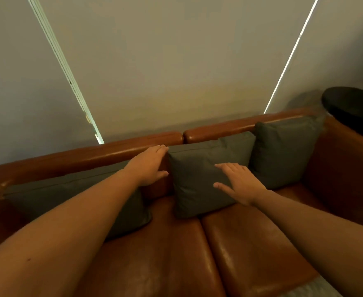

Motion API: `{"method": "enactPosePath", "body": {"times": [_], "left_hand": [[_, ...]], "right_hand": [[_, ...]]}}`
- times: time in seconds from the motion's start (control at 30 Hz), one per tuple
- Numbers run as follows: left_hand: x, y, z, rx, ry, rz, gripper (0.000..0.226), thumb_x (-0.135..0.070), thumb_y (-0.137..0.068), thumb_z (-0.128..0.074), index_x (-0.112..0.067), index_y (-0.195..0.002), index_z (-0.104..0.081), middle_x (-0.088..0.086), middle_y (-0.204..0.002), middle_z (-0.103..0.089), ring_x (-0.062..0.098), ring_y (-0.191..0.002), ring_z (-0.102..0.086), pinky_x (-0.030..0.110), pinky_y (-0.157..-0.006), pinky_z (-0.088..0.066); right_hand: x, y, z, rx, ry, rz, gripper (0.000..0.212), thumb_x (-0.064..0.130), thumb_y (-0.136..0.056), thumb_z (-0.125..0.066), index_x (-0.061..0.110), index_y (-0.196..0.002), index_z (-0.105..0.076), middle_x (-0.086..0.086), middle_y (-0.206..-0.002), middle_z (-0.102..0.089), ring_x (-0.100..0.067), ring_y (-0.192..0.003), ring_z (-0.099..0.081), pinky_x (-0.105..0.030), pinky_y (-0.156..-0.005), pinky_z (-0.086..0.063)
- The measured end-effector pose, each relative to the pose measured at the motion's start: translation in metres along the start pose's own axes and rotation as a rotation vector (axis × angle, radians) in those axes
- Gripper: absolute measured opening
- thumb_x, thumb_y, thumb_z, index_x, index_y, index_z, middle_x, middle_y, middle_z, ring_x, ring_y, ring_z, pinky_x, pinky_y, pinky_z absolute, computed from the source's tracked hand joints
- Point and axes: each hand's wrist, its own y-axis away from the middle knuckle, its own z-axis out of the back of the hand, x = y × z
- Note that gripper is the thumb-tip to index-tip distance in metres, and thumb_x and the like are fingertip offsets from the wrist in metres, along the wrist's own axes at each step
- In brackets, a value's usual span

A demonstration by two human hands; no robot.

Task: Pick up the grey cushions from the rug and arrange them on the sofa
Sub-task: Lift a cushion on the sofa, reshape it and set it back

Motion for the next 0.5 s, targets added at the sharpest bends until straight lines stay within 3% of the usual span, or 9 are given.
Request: {"method": "enactPosePath", "body": {"times": [0.27,0.5], "left_hand": [[-0.084,-0.043,-0.030,0.006,0.007,0.090,0.088,-0.043,-0.088,-0.067,-0.017,-0.154,-0.015,0.003,-0.160,-0.018,0.019,-0.145,-0.018,0.034,-0.114,-0.022],[-0.105,-0.074,-0.047,0.046,0.015,0.125,0.093,-0.045,-0.085,-0.068,-0.018,-0.154,-0.011,0.003,-0.161,-0.015,0.019,-0.146,-0.016,0.034,-0.115,-0.020]], "right_hand": [[-0.098,0.004,0.019,0.106,0.044,0.114,0.068,0.064,-0.093,-0.039,0.026,-0.148,-0.028,0.001,-0.148,-0.040,-0.018,-0.136,-0.035,-0.039,-0.111,-0.028],[-0.140,-0.006,0.014,0.125,0.057,0.147,0.067,0.061,-0.093,-0.044,0.028,-0.149,-0.025,0.003,-0.151,-0.036,-0.017,-0.139,-0.030,-0.038,-0.114,-0.024]]}}
